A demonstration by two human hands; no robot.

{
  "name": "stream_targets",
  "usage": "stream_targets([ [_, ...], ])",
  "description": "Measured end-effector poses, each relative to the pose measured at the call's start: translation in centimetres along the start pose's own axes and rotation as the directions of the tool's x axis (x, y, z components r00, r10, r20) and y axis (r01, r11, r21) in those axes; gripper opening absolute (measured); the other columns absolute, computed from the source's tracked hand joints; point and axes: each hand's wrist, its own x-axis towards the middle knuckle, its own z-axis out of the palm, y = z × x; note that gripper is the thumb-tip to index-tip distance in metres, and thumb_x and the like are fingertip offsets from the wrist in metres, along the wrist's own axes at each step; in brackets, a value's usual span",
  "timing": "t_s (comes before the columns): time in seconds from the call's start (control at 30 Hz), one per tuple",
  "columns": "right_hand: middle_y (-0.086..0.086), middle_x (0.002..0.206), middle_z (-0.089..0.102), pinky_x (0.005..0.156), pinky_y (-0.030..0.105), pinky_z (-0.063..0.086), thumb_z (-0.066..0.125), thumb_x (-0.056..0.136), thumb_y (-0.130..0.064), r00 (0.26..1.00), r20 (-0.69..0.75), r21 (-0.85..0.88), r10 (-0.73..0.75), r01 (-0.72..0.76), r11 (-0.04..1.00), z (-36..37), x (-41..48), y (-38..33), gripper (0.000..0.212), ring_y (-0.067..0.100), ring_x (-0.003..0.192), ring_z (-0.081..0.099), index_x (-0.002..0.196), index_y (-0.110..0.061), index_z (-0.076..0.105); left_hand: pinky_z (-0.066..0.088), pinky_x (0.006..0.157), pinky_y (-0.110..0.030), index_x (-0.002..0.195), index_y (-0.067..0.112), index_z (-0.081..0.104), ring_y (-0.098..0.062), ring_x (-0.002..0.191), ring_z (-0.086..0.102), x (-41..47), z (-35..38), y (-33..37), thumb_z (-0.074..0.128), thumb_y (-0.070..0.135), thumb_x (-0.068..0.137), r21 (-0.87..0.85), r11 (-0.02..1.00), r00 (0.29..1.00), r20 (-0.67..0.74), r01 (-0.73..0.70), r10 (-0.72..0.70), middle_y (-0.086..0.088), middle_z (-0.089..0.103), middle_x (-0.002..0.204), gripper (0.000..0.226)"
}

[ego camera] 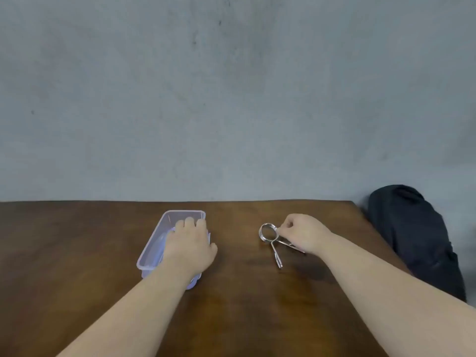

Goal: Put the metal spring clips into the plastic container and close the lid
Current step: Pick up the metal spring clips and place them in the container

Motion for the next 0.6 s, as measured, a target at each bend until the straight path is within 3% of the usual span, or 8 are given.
stream_targets([
  [0.13,0.002,0.087,0.07,0.072,0.037,0.049,0.058,0.088,-0.042,1.0,0.021,-0.202,0.008,-0.004,0.979,2.2,0.7,0.1,0.026,0.027,0.088,0.064,0.075,-0.02,0.053,0.043,0.077,-0.034,0.113,0.017,0.05,-0.025,0.1,0.056,-0.3,1.2,-0.9,0.045,0.042,0.089,0.123,0.989,0.994,0.054,0.084,-0.092,-0.005,0.059,0.111,0.035],
  [0.27,0.0,0.093,0.064,0.078,0.039,0.05,0.056,0.084,-0.047,1.0,-0.03,-0.346,-0.011,0.0,0.938,4.0,1.0,0.2,0.026,0.03,0.096,0.061,0.085,-0.021,0.054,0.042,0.063,-0.031,0.095,0.02,0.057,-0.021,0.079,0.062,-0.4,1.5,-0.9,0.053,0.022,0.084,0.203,0.972,0.96,0.229,0.118,-0.164,0.001,0.066,0.087,0.011],
  [0.33,0.001,0.099,0.066,0.081,0.039,0.048,0.057,0.084,-0.052,1.0,-0.029,-0.387,0.002,-0.013,0.922,4.8,1.4,0.3,0.03,0.029,0.1,0.062,0.09,-0.023,0.054,0.042,0.06,-0.03,0.09,0.019,0.052,-0.021,0.07,0.059,-0.5,1.8,-1.0,0.056,0.014,0.081,0.221,0.969,0.942,0.288,0.108,-0.17,0.002,0.062,0.076,0.011],
  [0.4,0.002,0.104,0.068,0.079,0.039,0.044,0.058,0.083,-0.054,0.999,-0.04,-0.424,0.006,-0.022,0.905,5.3,1.6,0.4,0.032,0.029,0.103,0.063,0.094,-0.024,0.053,0.042,0.06,-0.032,0.097,0.018,0.053,-0.023,0.073,0.059,-0.9,1.9,-0.9,0.054,0.008,0.081,0.237,0.968,0.934,0.321,0.083,-0.158,0.0,0.06,0.081,0.018],
  [0.5,0.002,0.102,0.068,0.08,0.039,0.043,0.059,0.081,-0.053,0.997,-0.05,-0.43,0.057,-0.073,0.9,5.9,1.9,0.3,0.031,0.028,0.103,0.062,0.093,-0.024,0.056,0.043,0.063,-0.037,0.116,0.011,0.059,-0.029,0.098,0.064,-1.2,2.9,-1.1,0.049,0.01,0.091,0.226,0.973,0.922,0.368,0.042,-0.125,-0.006,0.064,0.108,0.027],
  [0.6,0.0,0.096,0.064,0.08,0.037,0.046,0.06,0.073,-0.05,0.992,-0.033,-0.415,0.123,-0.125,0.901,6.3,1.7,-0.3,0.028,0.027,0.095,0.06,0.083,-0.024,0.06,0.045,0.066,-0.034,0.109,0.014,0.062,-0.026,0.095,0.066,-1.3,3.6,-1.7,0.046,0.021,0.094,0.067,0.993,0.942,0.315,0.099,-0.115,-0.004,0.067,0.103,0.023],
])
